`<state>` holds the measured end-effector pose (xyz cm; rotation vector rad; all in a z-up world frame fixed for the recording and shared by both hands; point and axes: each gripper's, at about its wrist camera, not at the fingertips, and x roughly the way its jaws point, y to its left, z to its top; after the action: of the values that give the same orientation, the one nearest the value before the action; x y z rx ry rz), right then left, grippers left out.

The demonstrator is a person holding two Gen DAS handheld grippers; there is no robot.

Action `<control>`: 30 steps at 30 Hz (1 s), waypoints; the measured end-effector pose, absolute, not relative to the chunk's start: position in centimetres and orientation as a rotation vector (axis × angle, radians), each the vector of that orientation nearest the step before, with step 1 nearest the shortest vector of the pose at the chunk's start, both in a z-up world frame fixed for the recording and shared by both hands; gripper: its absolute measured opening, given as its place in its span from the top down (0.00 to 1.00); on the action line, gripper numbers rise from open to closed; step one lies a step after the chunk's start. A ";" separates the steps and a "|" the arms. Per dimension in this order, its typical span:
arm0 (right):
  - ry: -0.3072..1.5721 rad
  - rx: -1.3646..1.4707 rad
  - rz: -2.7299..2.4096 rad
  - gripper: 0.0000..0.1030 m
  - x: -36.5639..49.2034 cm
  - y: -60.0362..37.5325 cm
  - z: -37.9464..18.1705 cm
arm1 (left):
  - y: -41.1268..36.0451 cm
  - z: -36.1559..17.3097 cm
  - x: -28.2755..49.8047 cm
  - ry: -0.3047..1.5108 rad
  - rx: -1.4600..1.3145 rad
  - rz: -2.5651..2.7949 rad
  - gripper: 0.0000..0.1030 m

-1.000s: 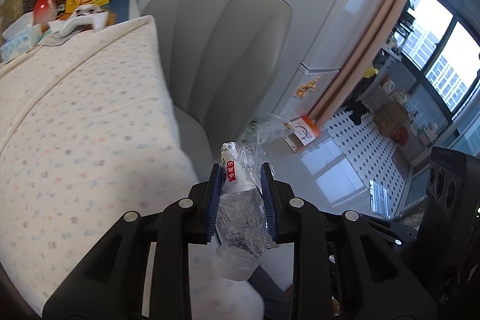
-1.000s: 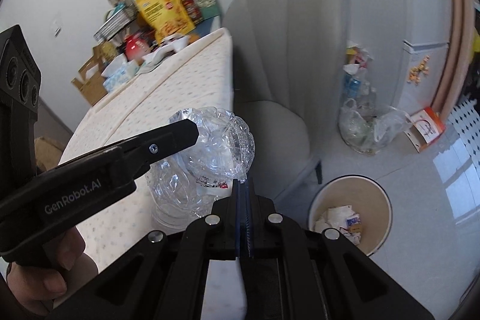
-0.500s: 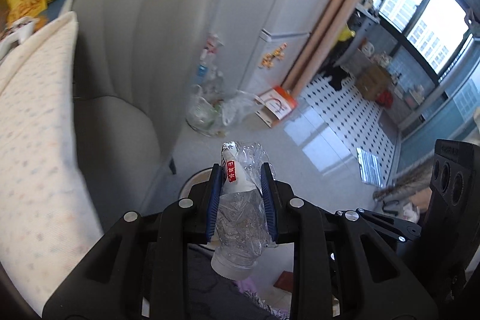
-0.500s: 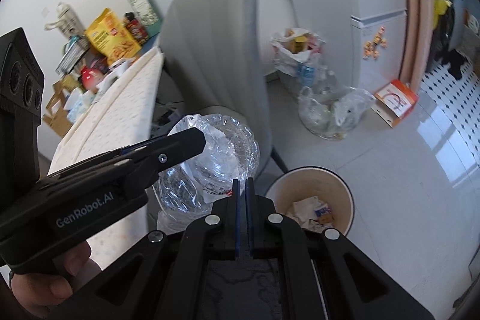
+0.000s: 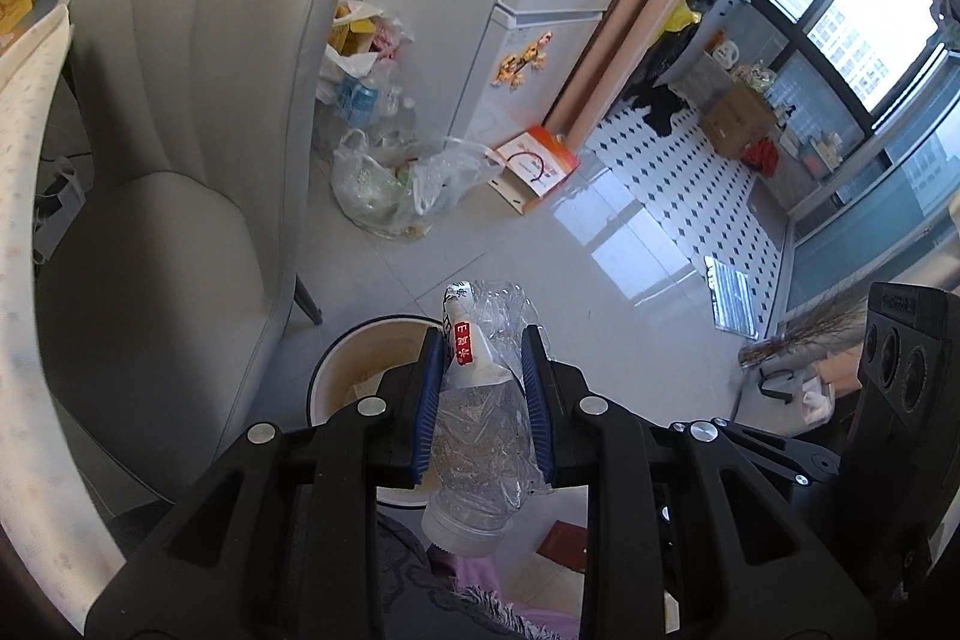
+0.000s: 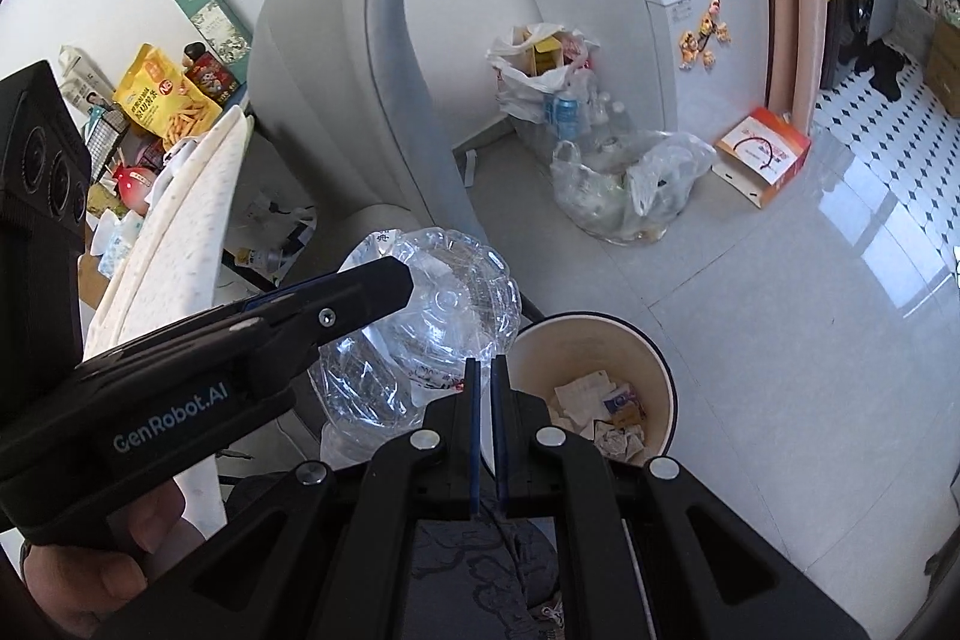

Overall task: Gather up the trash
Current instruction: 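Open the left gripper to drop the bottle into the bin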

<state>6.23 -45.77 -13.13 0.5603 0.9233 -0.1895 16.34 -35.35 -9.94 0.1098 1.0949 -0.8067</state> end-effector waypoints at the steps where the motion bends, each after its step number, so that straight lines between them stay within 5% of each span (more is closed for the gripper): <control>1: 0.925 0.561 -0.190 0.95 6.3 -45.9 -13.3 | -35.5 -10.2 16.4 1.099 0.113 -0.808 0.75; 9: 0.941 0.579 -0.215 0.92 6.1 -46.6 -14.2 | -36.2 -11.4 16.6 1.130 0.148 -0.770 0.73; 11: 0.943 0.583 -0.228 0.90 5.9 -46.7 -14.3 | -36.2 -11.7 16.5 1.123 0.161 -0.749 0.60; 12: 0.942 0.585 -0.237 0.78 5.8 -46.9 -14.3 | -36.1 -11.7 16.5 1.115 0.165 -0.737 0.45; 13: 0.936 0.586 -0.250 0.59 5.7 -47.0 -14.3 | -36.0 -11.6 16.5 1.109 0.166 -0.729 0.42; 14: 0.930 0.582 -0.260 0.56 5.5 -47.1 -14.3 | -36.0 -11.6 16.5 1.105 0.169 -0.725 0.42; 26: 0.924 0.568 -0.287 0.56 4.8 -47.1 -13.7 | -35.1 -10.7 16.8 1.076 0.165 -0.698 0.22; 30: 0.912 0.555 -0.301 0.47 4.7 -46.6 -13.0 | -34.3 -10.0 16.6 1.056 0.161 -0.685 0.15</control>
<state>4.67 -46.64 -12.99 0.5546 0.9120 -0.3006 16.64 -34.34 -10.05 0.1614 1.0562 -0.6854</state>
